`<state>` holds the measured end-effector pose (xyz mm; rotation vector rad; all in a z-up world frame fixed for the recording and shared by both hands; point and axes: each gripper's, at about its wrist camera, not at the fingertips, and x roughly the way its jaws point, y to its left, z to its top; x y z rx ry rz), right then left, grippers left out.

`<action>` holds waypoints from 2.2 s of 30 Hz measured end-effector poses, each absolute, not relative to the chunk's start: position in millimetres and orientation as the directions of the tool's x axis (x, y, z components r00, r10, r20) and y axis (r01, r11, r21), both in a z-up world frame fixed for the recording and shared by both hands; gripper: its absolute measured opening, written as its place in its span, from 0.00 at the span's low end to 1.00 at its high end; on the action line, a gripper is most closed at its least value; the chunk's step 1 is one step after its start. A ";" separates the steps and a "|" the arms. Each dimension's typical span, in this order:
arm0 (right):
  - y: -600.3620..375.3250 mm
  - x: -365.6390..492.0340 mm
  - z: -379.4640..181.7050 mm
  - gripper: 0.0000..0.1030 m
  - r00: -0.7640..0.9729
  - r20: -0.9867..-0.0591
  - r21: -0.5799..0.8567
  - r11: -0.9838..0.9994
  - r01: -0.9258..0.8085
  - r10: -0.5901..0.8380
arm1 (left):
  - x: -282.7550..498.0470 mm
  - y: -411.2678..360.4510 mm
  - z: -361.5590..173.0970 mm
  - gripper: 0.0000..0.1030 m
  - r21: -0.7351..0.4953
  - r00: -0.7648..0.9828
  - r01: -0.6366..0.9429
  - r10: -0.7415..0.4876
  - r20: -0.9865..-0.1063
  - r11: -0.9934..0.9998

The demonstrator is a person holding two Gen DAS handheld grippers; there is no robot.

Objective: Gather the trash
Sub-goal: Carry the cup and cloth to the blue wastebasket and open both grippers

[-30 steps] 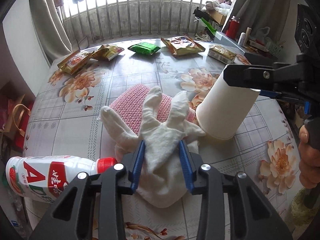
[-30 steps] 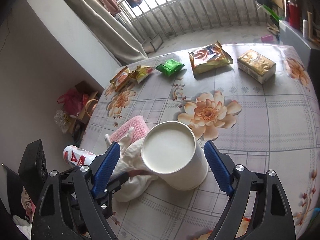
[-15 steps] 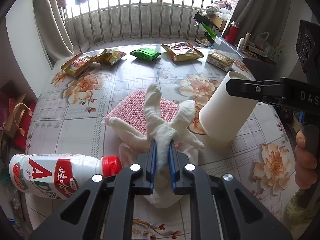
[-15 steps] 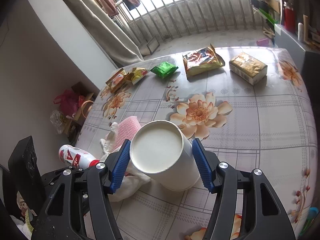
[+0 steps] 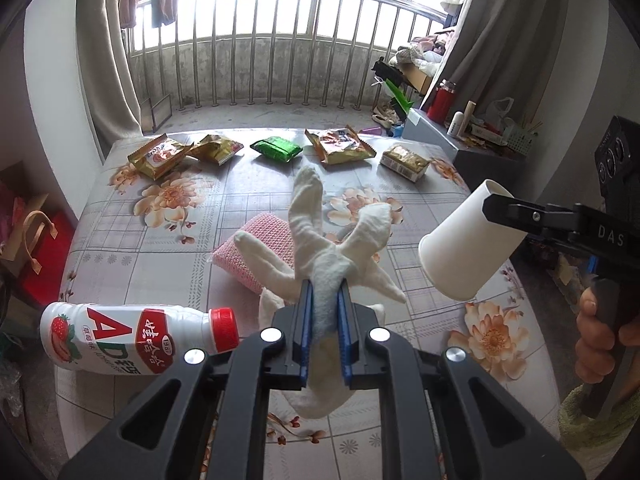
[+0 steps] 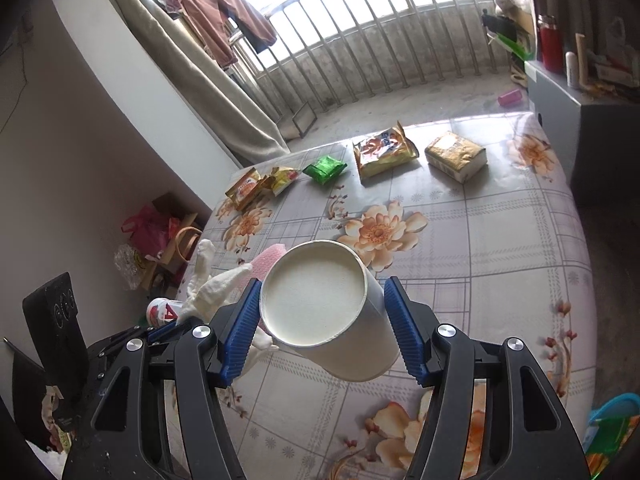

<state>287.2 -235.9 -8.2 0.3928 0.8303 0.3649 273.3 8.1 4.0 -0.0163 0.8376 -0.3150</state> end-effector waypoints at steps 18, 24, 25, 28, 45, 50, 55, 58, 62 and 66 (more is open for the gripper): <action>-343.4 126.8 33.6 0.57 0.771 -0.566 0.497 0.867 0.034 0.294 | 187.6 -88.2 51.7 0.11 -0.213 0.546 0.517 -0.511 -0.664 0.829; -391.4 63.4 26.5 0.57 0.798 -0.583 0.491 0.849 0.196 0.153 | 158.5 -153.6 56.0 0.11 -0.257 0.428 0.640 -0.615 -0.663 0.724; -400.0 52.7 23.5 0.57 0.799 -0.588 0.492 0.839 0.230 0.126 | 154.0 -167.2 54.8 0.11 -0.265 0.404 0.659 -0.628 -0.665 0.704; -427.7 21.9 5.7 0.57 0.796 -0.603 0.515 0.788 0.338 0.053 | 144.0 -209.1 43.7 0.11 -0.300 0.302 0.706 -0.656 -0.692 0.642; -556.2 -62.4 -187.7 0.58 0.762 -0.648 0.748 0.194 0.634 0.008 | 128.3 -445.8 -81.5 0.11 -0.315 -0.027 0.785 -0.478 -0.878 0.534; -587.1 -54.3 -244.7 0.75 0.750 -0.661 0.748 0.070 0.660 -0.011 | 138.6 -493.1 -118.6 0.47 -0.284 -0.052 0.802 -0.412 -0.910 0.525; -595.2 -63.0 -301.5 0.76 0.665 -0.747 0.662 -0.070 0.746 0.020 | 141.2 -503.5 -144.4 0.57 -0.279 -0.068 0.771 -0.362 -0.930 0.572; -585.4 -75.5 -304.5 0.76 0.669 -0.743 0.666 -0.069 0.742 0.017 | 141.6 -488.9 -134.8 0.61 -0.275 -0.045 0.787 -0.394 -0.918 0.552; -573.3 -94.3 -292.2 0.76 0.676 -0.737 0.675 -0.040 0.737 -0.005 | 143.7 -468.1 -116.2 0.63 -0.275 -0.012 0.787 -0.431 -0.902 0.553; -566.0 -110.1 -267.3 0.76 0.697 -0.716 0.698 -0.001 0.716 -0.037 | 149.8 -423.8 -84.4 0.70 -0.370 -0.054 0.751 -0.508 -0.860 0.547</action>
